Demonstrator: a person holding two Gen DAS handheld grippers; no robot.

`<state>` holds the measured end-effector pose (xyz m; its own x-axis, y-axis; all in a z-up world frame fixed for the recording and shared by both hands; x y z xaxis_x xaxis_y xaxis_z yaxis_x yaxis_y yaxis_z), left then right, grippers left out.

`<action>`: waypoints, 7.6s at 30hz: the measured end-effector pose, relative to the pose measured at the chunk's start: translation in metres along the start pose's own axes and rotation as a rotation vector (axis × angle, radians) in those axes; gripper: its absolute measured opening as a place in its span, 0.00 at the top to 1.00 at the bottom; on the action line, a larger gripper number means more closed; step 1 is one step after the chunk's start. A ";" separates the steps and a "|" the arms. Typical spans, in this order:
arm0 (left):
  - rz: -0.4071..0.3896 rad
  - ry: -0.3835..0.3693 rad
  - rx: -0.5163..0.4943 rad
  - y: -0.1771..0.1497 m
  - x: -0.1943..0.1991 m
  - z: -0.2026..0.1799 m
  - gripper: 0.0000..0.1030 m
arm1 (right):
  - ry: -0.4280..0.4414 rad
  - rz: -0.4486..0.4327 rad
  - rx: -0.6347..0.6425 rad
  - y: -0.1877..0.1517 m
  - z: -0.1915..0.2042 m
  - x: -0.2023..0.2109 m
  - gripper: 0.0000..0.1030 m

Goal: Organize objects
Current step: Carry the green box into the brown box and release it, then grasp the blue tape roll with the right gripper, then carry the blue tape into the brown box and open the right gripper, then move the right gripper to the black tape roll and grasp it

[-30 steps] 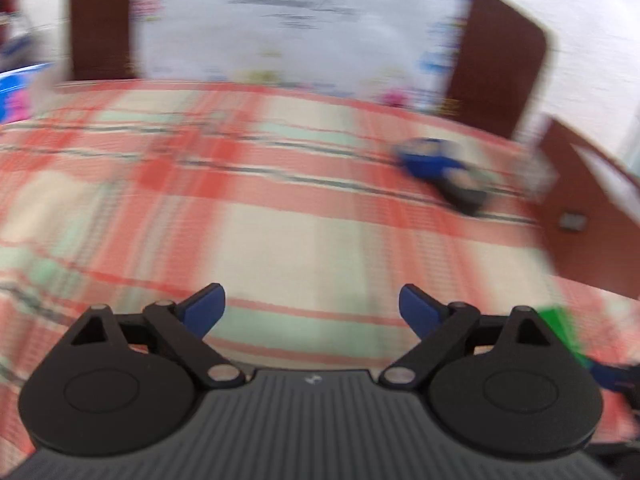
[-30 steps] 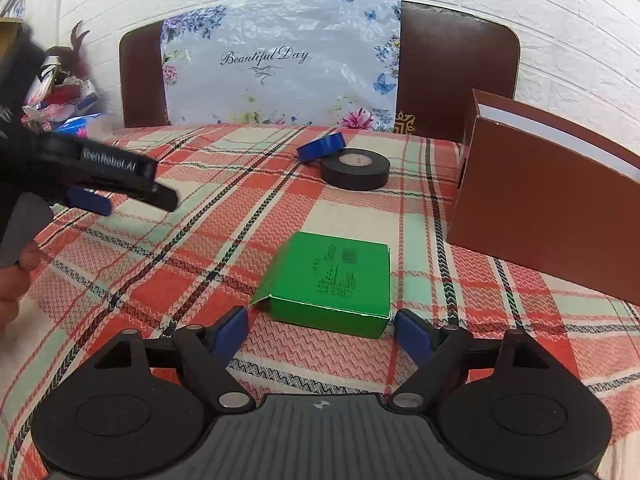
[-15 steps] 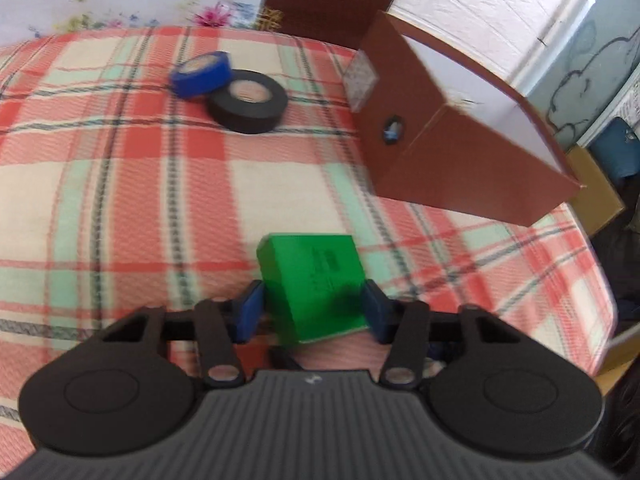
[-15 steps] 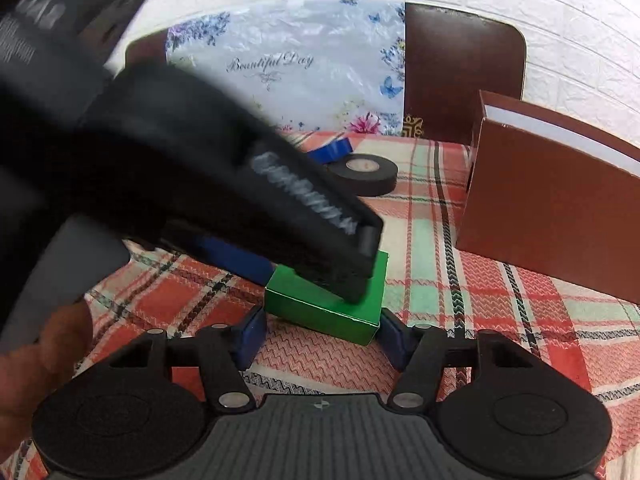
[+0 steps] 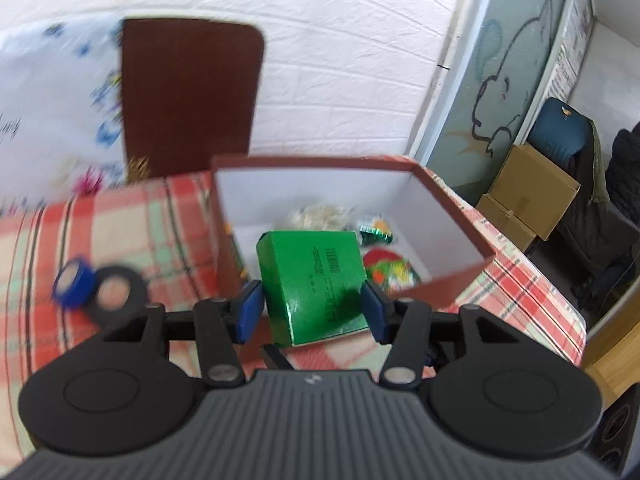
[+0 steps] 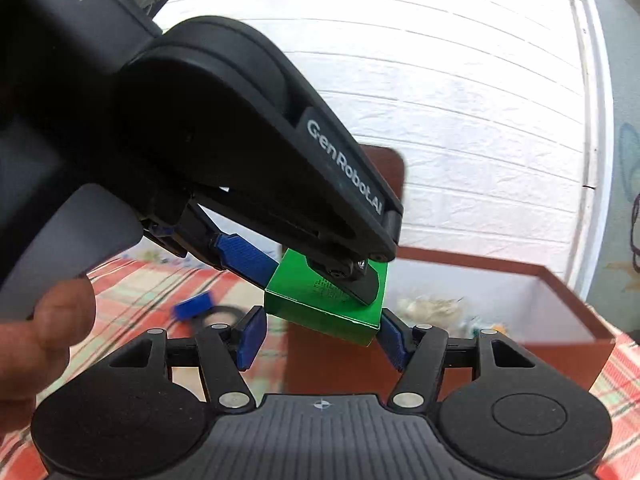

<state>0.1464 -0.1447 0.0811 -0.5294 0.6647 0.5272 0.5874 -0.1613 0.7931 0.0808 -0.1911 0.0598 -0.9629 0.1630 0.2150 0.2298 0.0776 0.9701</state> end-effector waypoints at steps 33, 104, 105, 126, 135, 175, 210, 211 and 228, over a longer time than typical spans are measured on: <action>0.016 0.274 0.001 -0.037 0.029 0.032 0.33 | -0.057 0.118 -0.089 -0.049 -0.008 0.025 0.23; -0.044 0.323 0.302 -0.131 0.085 0.154 0.10 | 0.133 0.322 0.104 -0.095 0.034 0.034 0.21; -0.024 0.275 0.283 -0.126 0.079 0.137 0.12 | 0.136 0.315 0.116 -0.095 0.036 0.035 0.22; 0.124 -0.016 -0.120 -0.040 -0.014 -0.050 0.67 | -0.038 0.025 0.050 -0.031 -0.053 0.031 0.48; 0.091 -0.053 -0.184 0.019 -0.099 -0.090 0.67 | -0.157 0.020 0.040 -0.009 -0.135 -0.039 0.48; 0.134 0.376 -0.076 -0.096 -0.006 0.031 0.38 | -0.047 0.263 -0.030 -0.091 -0.023 0.033 0.25; 0.007 0.637 0.079 -0.125 0.071 0.197 0.13 | 0.161 0.314 0.177 -0.076 0.105 -0.016 0.25; -0.006 0.664 0.074 -0.125 0.074 0.204 0.10 | 0.168 0.314 0.177 -0.074 0.110 -0.022 0.25; -0.093 0.652 0.189 -0.133 0.086 0.235 0.02 | 0.127 0.378 0.067 -0.050 0.136 -0.140 0.09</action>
<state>0.1664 0.1053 -0.0500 -0.8085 0.0849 0.5823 0.5870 0.0449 0.8084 0.2238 -0.0840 -0.0337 -0.8179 0.0696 0.5712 0.5754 0.1006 0.8117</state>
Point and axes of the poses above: each gripper's, at about its wrist camera, not at the fingertips, and x roughly against the way its jaws point, z to its left, y to its top, the point moved 6 cm from there along -x, roughly the way its jaws point, and after that the axes turned 10 degrees about -y, right-handed, at the moved point
